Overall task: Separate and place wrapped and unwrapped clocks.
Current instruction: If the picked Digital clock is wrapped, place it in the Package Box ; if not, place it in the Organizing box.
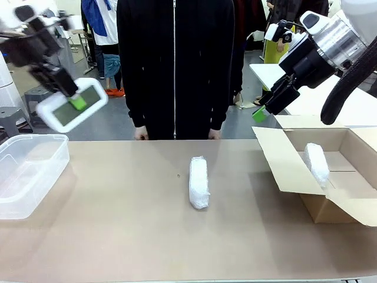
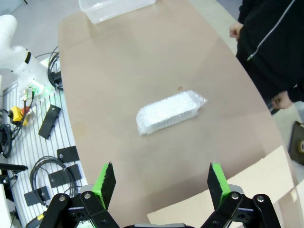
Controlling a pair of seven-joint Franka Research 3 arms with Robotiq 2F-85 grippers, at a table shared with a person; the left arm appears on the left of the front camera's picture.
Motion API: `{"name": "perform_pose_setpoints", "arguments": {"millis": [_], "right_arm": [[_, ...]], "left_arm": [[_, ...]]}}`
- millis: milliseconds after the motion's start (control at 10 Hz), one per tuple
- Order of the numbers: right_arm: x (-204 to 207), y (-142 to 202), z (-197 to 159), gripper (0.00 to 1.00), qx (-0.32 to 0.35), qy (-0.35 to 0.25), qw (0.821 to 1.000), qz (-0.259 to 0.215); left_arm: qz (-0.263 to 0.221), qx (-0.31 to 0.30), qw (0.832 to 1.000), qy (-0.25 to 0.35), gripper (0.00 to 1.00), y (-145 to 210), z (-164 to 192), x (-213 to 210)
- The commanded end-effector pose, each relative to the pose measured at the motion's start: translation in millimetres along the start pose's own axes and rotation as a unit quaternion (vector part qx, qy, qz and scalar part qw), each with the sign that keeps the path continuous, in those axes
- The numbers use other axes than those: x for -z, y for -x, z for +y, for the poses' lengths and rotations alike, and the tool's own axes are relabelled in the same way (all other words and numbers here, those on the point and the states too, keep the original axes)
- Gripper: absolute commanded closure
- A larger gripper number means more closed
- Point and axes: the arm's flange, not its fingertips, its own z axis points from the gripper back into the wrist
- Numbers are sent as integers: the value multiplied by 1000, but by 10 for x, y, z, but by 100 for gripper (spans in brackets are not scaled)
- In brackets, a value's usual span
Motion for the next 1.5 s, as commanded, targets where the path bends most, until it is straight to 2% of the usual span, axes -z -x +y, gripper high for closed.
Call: {"name": "perform_pose_setpoints", "arguments": {"millis": [0, 200, 300, 500, 700, 900, 1400], "right_arm": [[4, -18, -20, 0, -1, -10, 1000, -6], [4, -18, -20, 0, -1, -10, 1000, -6], [4, -18, -20, 0, -1, -10, 1000, -6], [4, -18, -20, 0, -1, -10, 1000, -6], [4, -18, -20, 0, -1, -10, 1000, -6], [4, -18, -20, 0, -1, -10, 1000, -6], [4, -18, -20, 0, -1, -10, 1000, -6]], "left_arm": [[-13, -79, 997, 10, 49, 439, 297, 85], [-22, -154, 988, -6, 49, 955, 605, 160], [-33, -180, 983, 6, 49, 1191, 806, 224], [-70, -240, 968, -28, 49, 1459, 1334, 415], [-65, -258, 961, -78, 49, 1426, 1589, 471], [-26, -269, 958, -97, 49, 1387, 1787, 530], [-17, -290, 944, -158, 49, 1407, 2122, 701]]}}
